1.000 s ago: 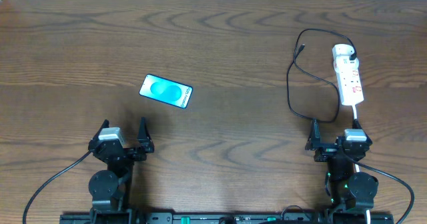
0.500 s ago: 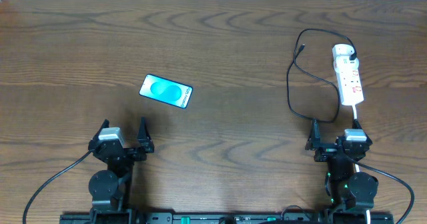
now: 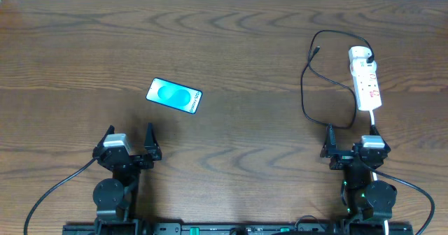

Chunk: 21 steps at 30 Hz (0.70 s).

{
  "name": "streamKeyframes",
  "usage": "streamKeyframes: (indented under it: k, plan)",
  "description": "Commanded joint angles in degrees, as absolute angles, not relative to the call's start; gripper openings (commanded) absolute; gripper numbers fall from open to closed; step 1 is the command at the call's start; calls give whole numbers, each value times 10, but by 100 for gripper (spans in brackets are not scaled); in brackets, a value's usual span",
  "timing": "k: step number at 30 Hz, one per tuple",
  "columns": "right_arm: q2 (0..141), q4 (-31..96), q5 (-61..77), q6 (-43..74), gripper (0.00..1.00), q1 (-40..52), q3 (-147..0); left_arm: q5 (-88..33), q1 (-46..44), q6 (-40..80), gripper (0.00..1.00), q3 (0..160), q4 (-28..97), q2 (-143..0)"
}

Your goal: Plug charger to phone and switch on socket

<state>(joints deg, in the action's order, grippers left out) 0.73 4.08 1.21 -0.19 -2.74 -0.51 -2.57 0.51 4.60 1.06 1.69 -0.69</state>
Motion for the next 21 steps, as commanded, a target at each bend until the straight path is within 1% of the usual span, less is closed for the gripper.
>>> streamKeyframes:
  k: [1, 21]
  plan:
    - [3, 43, 6, 8, 99, -24, -3, -4, 2, 41, 96, 2, 41, -2]
    - [3, 43, 6, 8, 99, -24, -3, -4, 2, 41, 96, 2, 32, -2]
